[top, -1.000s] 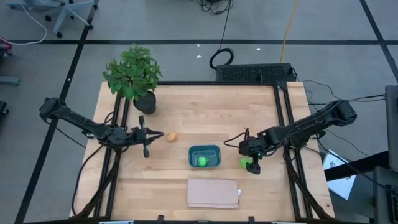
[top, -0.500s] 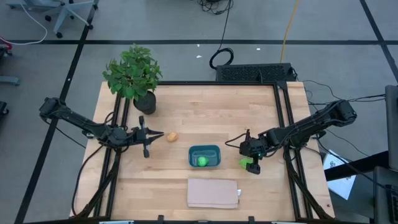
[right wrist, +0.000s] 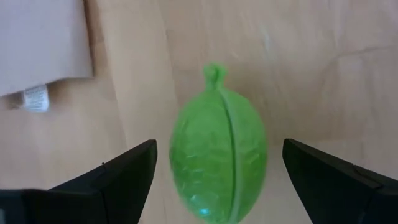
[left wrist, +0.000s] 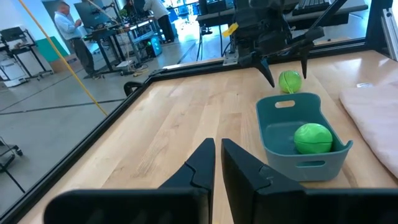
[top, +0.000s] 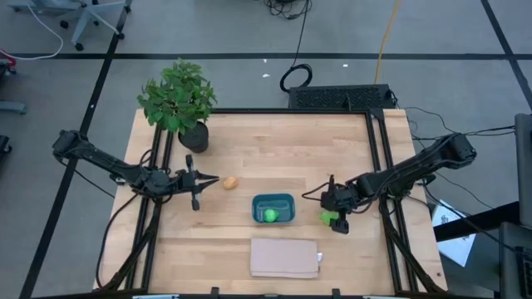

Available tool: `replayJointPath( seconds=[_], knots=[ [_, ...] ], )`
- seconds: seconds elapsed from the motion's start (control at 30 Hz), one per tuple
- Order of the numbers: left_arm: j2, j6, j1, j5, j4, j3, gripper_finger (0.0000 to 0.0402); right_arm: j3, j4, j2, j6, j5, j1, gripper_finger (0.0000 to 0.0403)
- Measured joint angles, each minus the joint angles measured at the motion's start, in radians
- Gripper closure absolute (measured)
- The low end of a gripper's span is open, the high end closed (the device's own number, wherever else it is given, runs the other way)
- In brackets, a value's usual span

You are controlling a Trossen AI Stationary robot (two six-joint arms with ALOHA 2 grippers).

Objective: Pick and placing Produce into tupperware
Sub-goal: Put the green melon into the blue bin

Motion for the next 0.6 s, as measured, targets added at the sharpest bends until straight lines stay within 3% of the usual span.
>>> replayJointPath(
  seconds=[0.3, 0.6],
  knots=[
    [0.0, 0.0, 0.0, 0.0, 0.0, 0.0, 0.0369, 0.005, 0.008, 0.099, -0.016, 0.023, 0.023, 0.0067],
    [0.0, -0.002, 0.0, 0.0, 0.0, 0.0, 0.0369, 0.002, 0.016, 0.086, -0.019, 0.022, 0.023, 0.008]
  ],
)
